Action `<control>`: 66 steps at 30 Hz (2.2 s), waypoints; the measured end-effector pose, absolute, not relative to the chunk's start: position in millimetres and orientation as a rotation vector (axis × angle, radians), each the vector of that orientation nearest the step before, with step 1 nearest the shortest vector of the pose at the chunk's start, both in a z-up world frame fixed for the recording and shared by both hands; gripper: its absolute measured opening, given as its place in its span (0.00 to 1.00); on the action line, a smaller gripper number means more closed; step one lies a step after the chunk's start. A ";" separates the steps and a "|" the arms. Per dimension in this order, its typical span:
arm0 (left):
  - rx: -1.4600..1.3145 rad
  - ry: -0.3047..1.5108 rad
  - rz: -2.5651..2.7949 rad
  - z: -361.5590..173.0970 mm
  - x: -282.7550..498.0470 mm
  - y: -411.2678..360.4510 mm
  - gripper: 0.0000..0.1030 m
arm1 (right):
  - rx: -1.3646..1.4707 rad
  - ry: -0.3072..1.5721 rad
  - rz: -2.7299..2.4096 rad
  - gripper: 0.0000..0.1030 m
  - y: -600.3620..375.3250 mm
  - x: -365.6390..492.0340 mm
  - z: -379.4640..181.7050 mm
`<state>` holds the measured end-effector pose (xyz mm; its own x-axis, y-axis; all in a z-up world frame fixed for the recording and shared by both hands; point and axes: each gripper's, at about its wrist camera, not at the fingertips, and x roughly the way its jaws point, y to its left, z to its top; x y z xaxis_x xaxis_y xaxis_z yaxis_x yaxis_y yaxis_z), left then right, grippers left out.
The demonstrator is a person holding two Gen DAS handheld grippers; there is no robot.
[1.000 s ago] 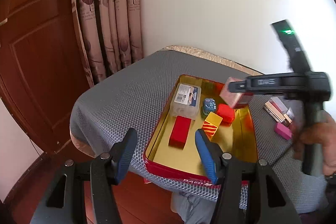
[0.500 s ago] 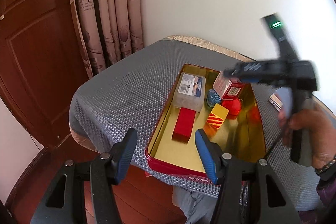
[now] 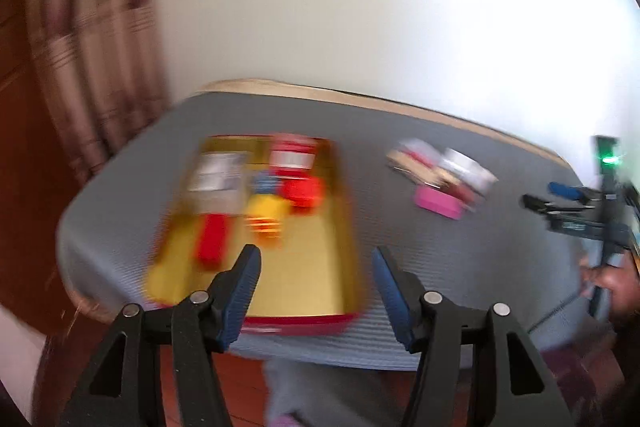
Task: Organize rigid objects
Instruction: 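Move both tools back toward the remaining items, then grasp the pink rectangular block with the left tool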
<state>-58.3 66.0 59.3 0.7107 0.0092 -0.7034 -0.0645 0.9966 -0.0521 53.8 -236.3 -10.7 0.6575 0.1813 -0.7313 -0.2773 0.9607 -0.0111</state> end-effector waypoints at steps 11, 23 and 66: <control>-0.420 1.139 -0.147 10.3 99.7 -1.8 0.64 | 0.122 0.868 0.182 0.91 -332.0 51.8 -61.8; -0.592 1.306 0.098 -30.0 165.7 -14.9 0.64 | 0.199 0.838 0.324 0.91 -335.1 41.7 -57.8; -0.724 1.401 0.269 -85.0 225.8 -30.3 0.44 | 0.224 0.882 0.398 0.94 -336.3 37.6 -57.7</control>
